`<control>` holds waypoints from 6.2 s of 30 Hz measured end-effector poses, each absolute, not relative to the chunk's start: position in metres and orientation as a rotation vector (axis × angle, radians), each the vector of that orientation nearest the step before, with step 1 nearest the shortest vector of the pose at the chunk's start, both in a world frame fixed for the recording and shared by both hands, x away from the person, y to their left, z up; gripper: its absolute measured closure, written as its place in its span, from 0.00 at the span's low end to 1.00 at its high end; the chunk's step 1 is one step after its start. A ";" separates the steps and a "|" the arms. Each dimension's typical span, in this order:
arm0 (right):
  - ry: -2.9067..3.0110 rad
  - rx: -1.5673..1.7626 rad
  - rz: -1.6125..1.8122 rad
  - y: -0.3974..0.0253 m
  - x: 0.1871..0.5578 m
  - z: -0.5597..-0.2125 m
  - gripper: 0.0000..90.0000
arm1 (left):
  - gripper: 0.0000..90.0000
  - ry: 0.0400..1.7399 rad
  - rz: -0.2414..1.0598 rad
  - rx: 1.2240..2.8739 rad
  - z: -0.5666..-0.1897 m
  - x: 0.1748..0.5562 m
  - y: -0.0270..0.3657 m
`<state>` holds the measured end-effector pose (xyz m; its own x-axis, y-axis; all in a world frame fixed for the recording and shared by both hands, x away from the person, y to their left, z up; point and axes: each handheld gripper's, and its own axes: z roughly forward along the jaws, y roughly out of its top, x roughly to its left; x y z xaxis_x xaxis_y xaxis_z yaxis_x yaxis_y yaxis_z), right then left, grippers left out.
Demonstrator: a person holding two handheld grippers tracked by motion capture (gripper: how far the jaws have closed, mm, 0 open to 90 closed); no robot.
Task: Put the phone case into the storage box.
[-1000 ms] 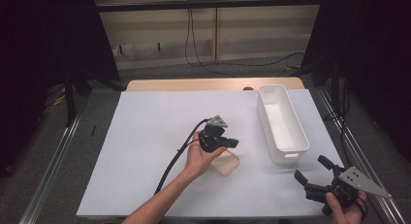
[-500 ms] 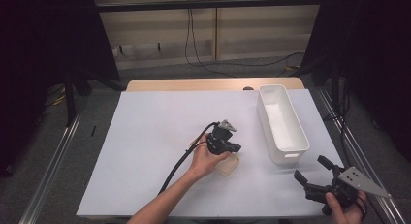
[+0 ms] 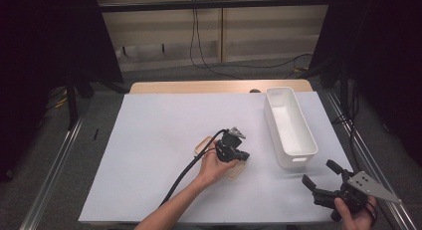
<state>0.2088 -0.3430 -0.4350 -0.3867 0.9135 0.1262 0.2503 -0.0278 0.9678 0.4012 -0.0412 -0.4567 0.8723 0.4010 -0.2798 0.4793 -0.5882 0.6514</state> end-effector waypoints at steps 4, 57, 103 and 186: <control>1.666 1.227 1.447 -0.343 0.209 -0.435 0.01 | 1.00 0.636 -0.125 2.272 -0.457 0.401 -0.042; 1.663 1.233 1.449 -0.342 0.208 -0.435 0.01 | 1.00 0.582 -0.148 2.298 -0.455 0.381 -0.017; 1.672 1.229 1.446 -0.341 0.208 -0.436 0.01 | 1.00 0.598 -0.160 2.317 -0.451 0.366 0.026; 1.682 1.228 1.436 -0.338 0.209 -0.436 0.01 | 1.00 0.702 -0.201 2.292 -0.452 0.366 0.098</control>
